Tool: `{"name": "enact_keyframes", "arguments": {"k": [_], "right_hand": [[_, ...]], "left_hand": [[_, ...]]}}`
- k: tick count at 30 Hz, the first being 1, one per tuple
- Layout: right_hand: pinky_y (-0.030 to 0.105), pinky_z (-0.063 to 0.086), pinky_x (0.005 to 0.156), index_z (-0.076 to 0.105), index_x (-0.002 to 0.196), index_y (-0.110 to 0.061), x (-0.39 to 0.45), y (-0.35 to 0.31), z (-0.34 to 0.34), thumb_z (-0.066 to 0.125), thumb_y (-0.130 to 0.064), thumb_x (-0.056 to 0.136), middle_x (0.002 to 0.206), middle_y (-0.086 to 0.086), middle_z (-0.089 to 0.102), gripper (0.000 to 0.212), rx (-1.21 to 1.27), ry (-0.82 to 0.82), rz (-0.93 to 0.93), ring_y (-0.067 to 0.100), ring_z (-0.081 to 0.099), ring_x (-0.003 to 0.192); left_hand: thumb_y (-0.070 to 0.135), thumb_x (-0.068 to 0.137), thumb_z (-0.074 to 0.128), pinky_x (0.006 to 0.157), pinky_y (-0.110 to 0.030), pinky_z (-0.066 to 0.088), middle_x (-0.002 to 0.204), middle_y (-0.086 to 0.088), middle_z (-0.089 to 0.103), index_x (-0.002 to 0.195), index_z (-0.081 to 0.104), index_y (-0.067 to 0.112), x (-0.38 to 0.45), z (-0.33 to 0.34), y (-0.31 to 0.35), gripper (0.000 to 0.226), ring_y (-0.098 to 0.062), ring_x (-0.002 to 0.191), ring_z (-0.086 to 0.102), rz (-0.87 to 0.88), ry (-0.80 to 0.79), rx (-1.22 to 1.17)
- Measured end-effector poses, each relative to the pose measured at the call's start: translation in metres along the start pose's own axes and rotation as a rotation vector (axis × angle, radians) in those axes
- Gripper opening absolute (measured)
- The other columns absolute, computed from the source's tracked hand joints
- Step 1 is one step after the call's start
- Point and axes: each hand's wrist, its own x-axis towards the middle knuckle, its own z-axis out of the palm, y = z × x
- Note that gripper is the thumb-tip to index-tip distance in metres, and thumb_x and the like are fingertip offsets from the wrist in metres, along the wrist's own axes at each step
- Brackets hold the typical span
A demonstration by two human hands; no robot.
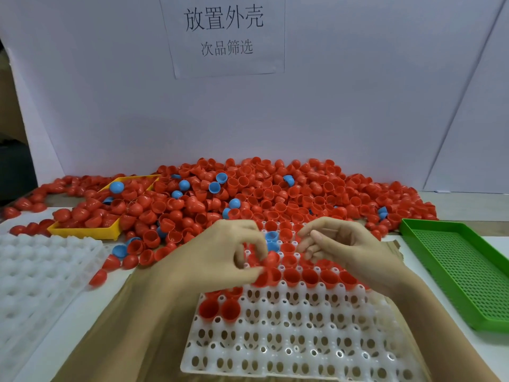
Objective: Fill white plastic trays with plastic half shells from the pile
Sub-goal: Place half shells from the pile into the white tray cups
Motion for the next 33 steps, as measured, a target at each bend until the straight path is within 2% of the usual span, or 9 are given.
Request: {"name": "enact_keyframes", "arguments": {"k": [5,7,9,17,25,27,29,31,33], "right_hand": [[0.028,0.061,0.086,0.079,0.110,-0.016,0.001,0.009,-0.014,0.064,-0.029,0.098,0.106,0.018,0.077,0.023,0.028,0.150,0.060,0.029,0.074,0.098],[0.028,0.061,0.086,0.079,0.110,-0.016,0.001,0.010,-0.016,0.064,-0.029,0.098,0.105,0.017,0.077,0.023,0.032,0.164,0.073,0.028,0.074,0.097],[0.027,0.060,0.085,0.079,0.109,-0.015,0.001,0.011,-0.016,0.063,-0.027,0.098,0.104,0.017,0.077,0.023,0.040,0.167,0.076,0.027,0.074,0.095],[0.028,0.061,0.085,0.079,0.111,-0.012,0.001,0.012,-0.021,0.063,-0.026,0.098,0.104,0.019,0.076,0.025,0.070,0.168,0.053,0.029,0.074,0.095],[0.026,0.062,0.083,0.079,0.108,-0.008,-0.002,0.015,-0.034,0.062,-0.019,0.099,0.102,0.019,0.075,0.022,0.128,0.244,0.051,0.025,0.072,0.092],[0.026,0.062,0.082,0.078,0.108,-0.006,-0.002,0.015,-0.037,0.063,-0.019,0.098,0.101,0.018,0.075,0.023,0.156,0.266,0.052,0.024,0.072,0.091],[0.026,0.062,0.082,0.077,0.109,-0.004,-0.002,0.015,-0.038,0.063,-0.020,0.097,0.100,0.017,0.075,0.025,0.184,0.283,0.048,0.023,0.071,0.091],[0.026,0.062,0.081,0.076,0.110,-0.001,-0.002,0.016,-0.040,0.063,-0.020,0.096,0.098,0.017,0.074,0.027,0.216,0.296,0.036,0.024,0.071,0.090],[0.026,0.062,0.080,0.075,0.110,-0.001,-0.001,0.017,-0.041,0.063,-0.019,0.097,0.097,0.016,0.074,0.026,0.249,0.304,0.026,0.023,0.071,0.088]], "left_hand": [[0.036,0.084,0.070,0.067,-0.030,0.055,0.107,0.016,0.040,0.085,0.060,0.032,-0.007,0.006,-0.001,0.010,-0.010,0.077,0.056,-0.083,-0.132,0.250],[0.037,0.084,0.067,0.064,-0.027,0.051,0.104,0.015,0.037,0.086,0.058,0.031,-0.006,0.014,0.003,0.011,-0.008,0.078,0.052,-0.068,-0.171,0.306],[0.035,0.085,0.066,0.062,-0.021,0.044,0.103,0.014,0.035,0.086,0.057,0.030,-0.006,0.020,0.006,0.010,-0.006,0.078,0.047,-0.073,-0.211,0.354],[0.037,0.086,0.071,0.075,-0.033,0.057,0.102,0.015,0.037,0.096,0.065,0.030,-0.006,0.025,-0.001,0.014,-0.008,0.089,0.048,-0.118,-0.228,0.378],[0.047,0.082,0.075,0.068,-0.016,0.046,0.097,0.019,0.046,0.100,0.073,0.030,-0.007,0.016,-0.007,0.024,0.004,0.092,0.048,-0.070,-0.210,0.347],[0.054,0.080,0.078,0.070,-0.015,0.051,0.096,0.018,0.053,0.091,0.075,0.033,-0.007,0.002,-0.012,0.023,0.006,0.090,0.053,-0.095,-0.189,0.202],[0.059,0.081,0.077,0.071,-0.015,0.052,0.094,0.018,0.059,0.085,0.076,0.036,-0.005,-0.006,-0.020,0.023,0.001,0.081,0.059,-0.133,-0.114,0.040],[0.052,0.087,0.074,0.068,-0.015,0.051,0.091,0.018,0.065,0.084,0.075,0.036,0.006,-0.004,-0.032,0.016,-0.001,0.076,0.061,-0.171,0.073,-0.026],[0.038,0.095,0.070,0.071,-0.017,0.052,0.091,0.017,0.067,0.094,0.073,0.036,0.025,0.004,-0.048,0.004,-0.002,0.079,0.063,-0.219,0.278,-0.019]]}}
